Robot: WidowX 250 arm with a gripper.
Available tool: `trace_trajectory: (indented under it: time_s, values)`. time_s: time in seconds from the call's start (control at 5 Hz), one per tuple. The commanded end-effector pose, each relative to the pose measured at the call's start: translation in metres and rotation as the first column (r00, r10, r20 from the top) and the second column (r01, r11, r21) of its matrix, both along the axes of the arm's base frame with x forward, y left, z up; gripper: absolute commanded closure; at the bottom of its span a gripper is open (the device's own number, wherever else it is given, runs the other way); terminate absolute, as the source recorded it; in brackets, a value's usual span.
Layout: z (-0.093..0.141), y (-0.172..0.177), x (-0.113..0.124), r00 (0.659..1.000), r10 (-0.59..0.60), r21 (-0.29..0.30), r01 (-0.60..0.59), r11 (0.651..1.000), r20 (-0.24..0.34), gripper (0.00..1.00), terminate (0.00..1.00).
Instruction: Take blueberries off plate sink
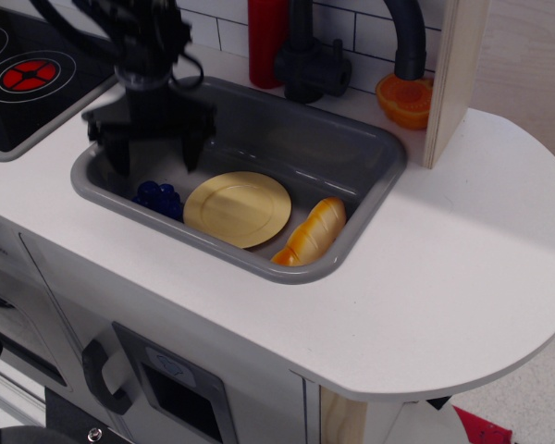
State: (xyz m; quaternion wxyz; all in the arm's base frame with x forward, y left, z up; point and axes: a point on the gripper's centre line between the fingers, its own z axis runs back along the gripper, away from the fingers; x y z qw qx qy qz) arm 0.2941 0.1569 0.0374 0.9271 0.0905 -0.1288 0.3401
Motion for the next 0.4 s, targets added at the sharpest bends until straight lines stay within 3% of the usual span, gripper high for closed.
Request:
trace_trajectory:
  time_s: [0.0, 0.2]
  values:
    - [0.066, 0.0036, 0.0072, 0.997, -0.057, -0.018, 0.058, 0.998, 0.048, 0.0, 0.0]
    - [0.066, 0.0036, 0.0072, 0.997, -0.057, -0.018, 0.058, 0.998, 0.048, 0.0, 1.0]
